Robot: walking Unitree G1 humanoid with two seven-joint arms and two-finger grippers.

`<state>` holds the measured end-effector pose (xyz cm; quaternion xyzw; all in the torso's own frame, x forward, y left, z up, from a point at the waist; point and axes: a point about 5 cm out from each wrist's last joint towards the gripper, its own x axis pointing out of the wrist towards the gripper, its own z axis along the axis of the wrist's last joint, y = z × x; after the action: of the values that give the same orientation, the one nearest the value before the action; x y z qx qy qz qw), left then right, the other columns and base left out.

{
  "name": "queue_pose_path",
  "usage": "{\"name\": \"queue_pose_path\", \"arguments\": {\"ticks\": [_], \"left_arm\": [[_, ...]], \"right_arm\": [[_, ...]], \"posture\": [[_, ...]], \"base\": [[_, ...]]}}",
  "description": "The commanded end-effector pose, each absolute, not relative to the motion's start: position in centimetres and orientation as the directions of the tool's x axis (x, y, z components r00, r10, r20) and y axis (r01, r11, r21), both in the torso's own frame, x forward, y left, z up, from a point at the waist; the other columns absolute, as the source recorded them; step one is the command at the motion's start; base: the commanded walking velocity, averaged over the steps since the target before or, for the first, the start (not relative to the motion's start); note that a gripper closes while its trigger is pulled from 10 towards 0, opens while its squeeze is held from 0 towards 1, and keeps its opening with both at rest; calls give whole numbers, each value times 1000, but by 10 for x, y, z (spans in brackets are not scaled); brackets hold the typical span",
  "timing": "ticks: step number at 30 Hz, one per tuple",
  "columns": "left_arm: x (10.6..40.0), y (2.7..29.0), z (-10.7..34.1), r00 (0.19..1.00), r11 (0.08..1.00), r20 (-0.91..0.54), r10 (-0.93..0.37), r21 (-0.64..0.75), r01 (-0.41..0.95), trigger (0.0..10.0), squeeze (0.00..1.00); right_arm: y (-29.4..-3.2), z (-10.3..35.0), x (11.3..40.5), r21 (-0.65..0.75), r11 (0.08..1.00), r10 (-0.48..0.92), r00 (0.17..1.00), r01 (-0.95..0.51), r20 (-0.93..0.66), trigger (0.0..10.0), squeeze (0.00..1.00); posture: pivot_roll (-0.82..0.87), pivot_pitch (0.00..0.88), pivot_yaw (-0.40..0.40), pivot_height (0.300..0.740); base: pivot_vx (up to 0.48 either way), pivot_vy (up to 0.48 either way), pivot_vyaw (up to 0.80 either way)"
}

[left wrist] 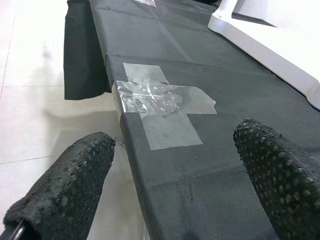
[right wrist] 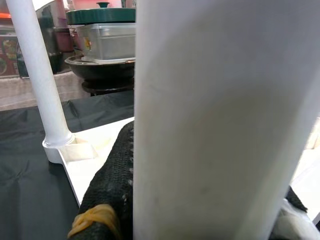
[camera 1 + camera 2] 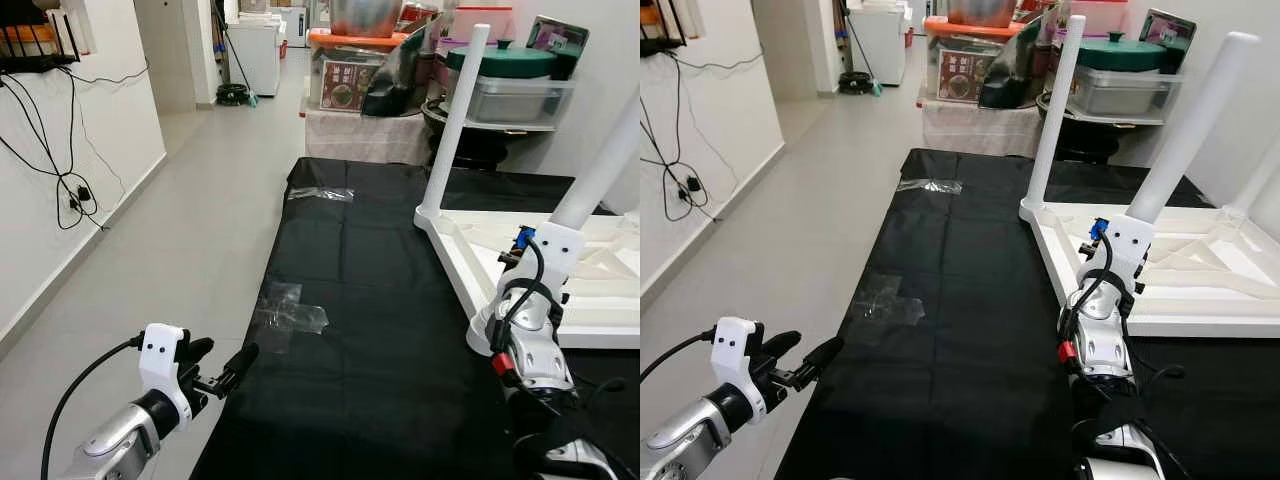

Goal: Building children table

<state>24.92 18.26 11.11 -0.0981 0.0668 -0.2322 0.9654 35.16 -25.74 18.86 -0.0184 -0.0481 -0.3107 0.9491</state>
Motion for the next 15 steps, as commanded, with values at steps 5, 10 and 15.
{"name": "queue_pose_path", "arguments": {"ticks": [5, 10, 15], "left_arm": [[249, 180, 108, 877, 870, -98, -470, -218, 442, 10000, 0], [249, 180, 108, 877, 870, -99, -470, -217, 442, 10000, 0], [249, 181, 108, 877, 871, -101, -470, -216, 442, 10000, 0]], "right_arm": [[-246, 160, 353, -238, 853, -478, 879, 465, 4, 10000, 0], [-244, 157, 354, -239, 863, -460, 888, 444, -14, 10000, 0], [-243, 156, 354, -241, 867, -452, 892, 435, -18, 10000, 0]], "posture": [[52, 0, -75, 740], [52, 0, -75, 740], [54, 0, -74, 740]], "base": [[0, 0, 0], [0, 0, 0], [0, 0, 0]]}}
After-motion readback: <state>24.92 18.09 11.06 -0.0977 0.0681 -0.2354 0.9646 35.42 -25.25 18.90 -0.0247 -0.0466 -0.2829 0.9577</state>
